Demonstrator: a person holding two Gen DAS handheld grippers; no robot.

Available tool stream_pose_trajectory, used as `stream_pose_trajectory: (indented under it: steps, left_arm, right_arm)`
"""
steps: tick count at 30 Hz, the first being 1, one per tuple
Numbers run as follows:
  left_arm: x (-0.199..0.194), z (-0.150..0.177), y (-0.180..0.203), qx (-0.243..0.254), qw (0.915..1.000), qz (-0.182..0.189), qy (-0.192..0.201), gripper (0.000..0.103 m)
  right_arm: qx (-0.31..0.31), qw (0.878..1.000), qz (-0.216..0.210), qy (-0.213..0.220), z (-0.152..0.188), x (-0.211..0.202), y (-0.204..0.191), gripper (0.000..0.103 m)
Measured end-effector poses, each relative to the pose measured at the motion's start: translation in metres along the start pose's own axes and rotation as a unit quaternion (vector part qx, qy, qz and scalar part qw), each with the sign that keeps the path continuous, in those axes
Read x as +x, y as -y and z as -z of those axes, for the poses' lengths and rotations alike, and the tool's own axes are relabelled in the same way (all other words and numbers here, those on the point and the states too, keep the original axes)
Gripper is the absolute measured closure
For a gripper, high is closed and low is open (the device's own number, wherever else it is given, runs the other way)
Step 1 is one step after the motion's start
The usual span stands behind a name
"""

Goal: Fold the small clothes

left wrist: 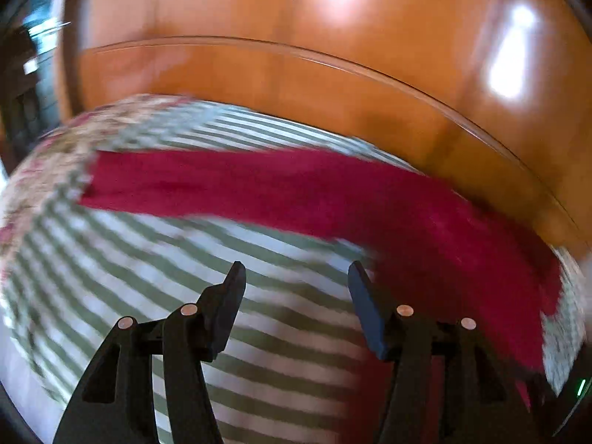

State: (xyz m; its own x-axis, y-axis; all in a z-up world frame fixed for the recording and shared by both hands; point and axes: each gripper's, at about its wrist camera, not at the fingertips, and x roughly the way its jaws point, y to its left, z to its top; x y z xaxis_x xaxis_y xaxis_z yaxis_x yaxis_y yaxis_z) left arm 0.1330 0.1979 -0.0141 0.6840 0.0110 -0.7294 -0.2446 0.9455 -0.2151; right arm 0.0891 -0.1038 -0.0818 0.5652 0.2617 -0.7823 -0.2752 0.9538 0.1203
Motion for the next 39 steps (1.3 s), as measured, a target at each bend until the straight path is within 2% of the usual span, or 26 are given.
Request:
stream_pose_trajectory:
  steps: [2,3,7,9,12,13,15,19,24,28,31,32,33,34,36,37,39]
  left_arm:
    - [-0.001,0.017,0.038,0.032,0.9990,0.031,-0.008,0.046]
    - [-0.001,0.026,0.058,0.058,0.9972,0.046,-0.009,0.045]
    - [0.010,0.051,0.102,0.118,0.9904,0.065,-0.032,0.045]
    - [0.018,0.062,0.114,0.134,0.9881,0.058,-0.047,0.045]
    - [0.031,0.073,0.119,0.145,0.9851,0.050,-0.078,0.045]
    - [0.035,0.077,0.121,0.146,0.9845,0.043,-0.088,0.045]
    - [0.039,0.082,0.121,0.144,0.9843,0.037,-0.096,0.041]
    - [0.041,0.086,0.120,0.151,0.9837,0.024,-0.094,0.034]
    - [0.044,0.091,0.125,0.154,0.9830,0.011,-0.099,0.030]
    - [0.051,0.089,0.127,0.160,0.9813,0.001,-0.107,0.026]
    - [0.055,0.086,0.127,0.158,0.9808,-0.002,-0.114,0.024]
    - [0.057,0.085,0.127,0.158,0.9807,-0.004,-0.115,0.023]
    - [0.057,0.085,0.127,0.157,0.9807,-0.005,-0.116,0.023]
    - [0.057,0.085,0.127,0.157,0.9806,-0.005,-0.117,0.023]
    - [0.056,0.085,0.126,0.156,0.9808,-0.005,-0.117,0.023]
    - [0.056,0.085,0.127,0.156,0.9809,-0.005,-0.117,0.023]
    - [0.057,0.084,0.127,0.155,0.9809,-0.004,-0.117,0.023]
  right_arm:
    - [0.039,0.999,0.003,0.026,-0.004,-0.021,0.019,0.006]
    - [0.054,0.998,0.006,0.035,-0.004,-0.029,0.029,0.010]
    - [0.139,0.987,0.041,0.062,0.003,-0.067,0.097,0.021]
    - [0.191,0.977,0.062,0.070,0.013,-0.081,0.137,0.024]
    - [0.285,0.950,0.101,0.081,0.036,-0.100,0.209,0.033]
    - [0.322,0.937,0.111,0.084,0.045,-0.105,0.237,0.036]
    - [0.372,0.915,0.127,0.088,0.054,-0.110,0.283,0.037]
    - [0.419,0.892,0.144,0.084,0.054,-0.100,0.346,0.048]
    - [0.473,0.862,0.152,0.098,0.028,-0.077,0.420,0.048]
    - [0.486,0.853,0.162,0.097,0.002,-0.056,0.458,0.048]
    - [0.482,0.855,0.169,0.094,-0.017,-0.045,0.478,0.051]
    - [0.477,0.857,0.173,0.089,-0.023,-0.043,0.481,0.059]
    - [0.461,0.866,0.178,0.077,-0.031,-0.039,0.485,0.080]
    - [0.448,0.872,0.186,0.067,-0.037,-0.038,0.487,0.096]
    - [0.423,0.879,0.208,0.067,-0.046,-0.048,0.487,0.097]
    - [0.412,0.879,0.225,0.081,-0.048,-0.060,0.487,0.097]
    - [0.411,0.869,0.258,0.097,-0.044,-0.080,0.494,0.098]
